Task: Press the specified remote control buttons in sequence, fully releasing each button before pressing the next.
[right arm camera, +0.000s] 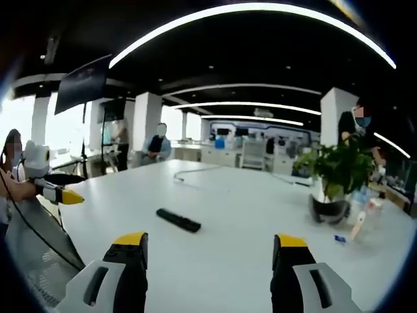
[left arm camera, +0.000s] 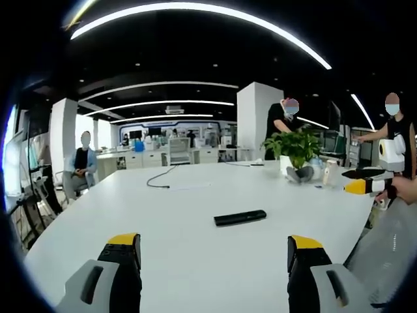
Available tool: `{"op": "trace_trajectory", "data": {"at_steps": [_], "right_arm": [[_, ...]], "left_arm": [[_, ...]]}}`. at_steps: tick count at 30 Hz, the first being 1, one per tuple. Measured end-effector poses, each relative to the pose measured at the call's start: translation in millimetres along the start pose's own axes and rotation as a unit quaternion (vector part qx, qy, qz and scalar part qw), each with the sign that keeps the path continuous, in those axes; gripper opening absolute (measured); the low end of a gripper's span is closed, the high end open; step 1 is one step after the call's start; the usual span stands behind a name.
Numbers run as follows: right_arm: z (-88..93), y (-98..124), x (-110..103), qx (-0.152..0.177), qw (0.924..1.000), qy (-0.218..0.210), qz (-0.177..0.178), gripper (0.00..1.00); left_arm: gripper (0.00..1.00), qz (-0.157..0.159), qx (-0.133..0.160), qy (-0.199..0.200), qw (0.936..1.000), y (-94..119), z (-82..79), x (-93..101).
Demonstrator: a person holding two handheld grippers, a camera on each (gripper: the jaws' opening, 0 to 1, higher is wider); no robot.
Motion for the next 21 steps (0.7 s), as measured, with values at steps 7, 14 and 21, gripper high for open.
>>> {"op": "trace_trajectory", "data": {"at_steps": [7, 14, 21], "right_arm": [[-0.1, 1.0, 3.4, 0.006, 0.9999, -0.015, 0.003, 0.75], [0.3, 0.9, 1.8, 0.001, 0.9999, 0.008, 0.006, 0.73], [-0.8, 2.0, 2.3, 0.011, 0.9999, -0.004, -0.001, 0.72]], "left_arm": [[0.96, 0.003, -0.007, -0.005, 1.0, -0.6, 1.5, 1.3], [0.96, -0.002, -0.014, -0.007, 0.9999, -1.0, 3.4, 0.3], [0.96, 0.0, -0.015, -0.016, 0.9998, -0.5, 3.6, 1.2]]}}
Point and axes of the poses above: the point that each gripper's makers call its tool centre point, and the gripper's own axes: y roughly backward along the fingers, x roughly to its right, z roughly out of its underside, the point moved 7 cm from there along y, roughly backward along the fingers, and after that the axes turned 4 degrees about -y, right-handed, at the moved point
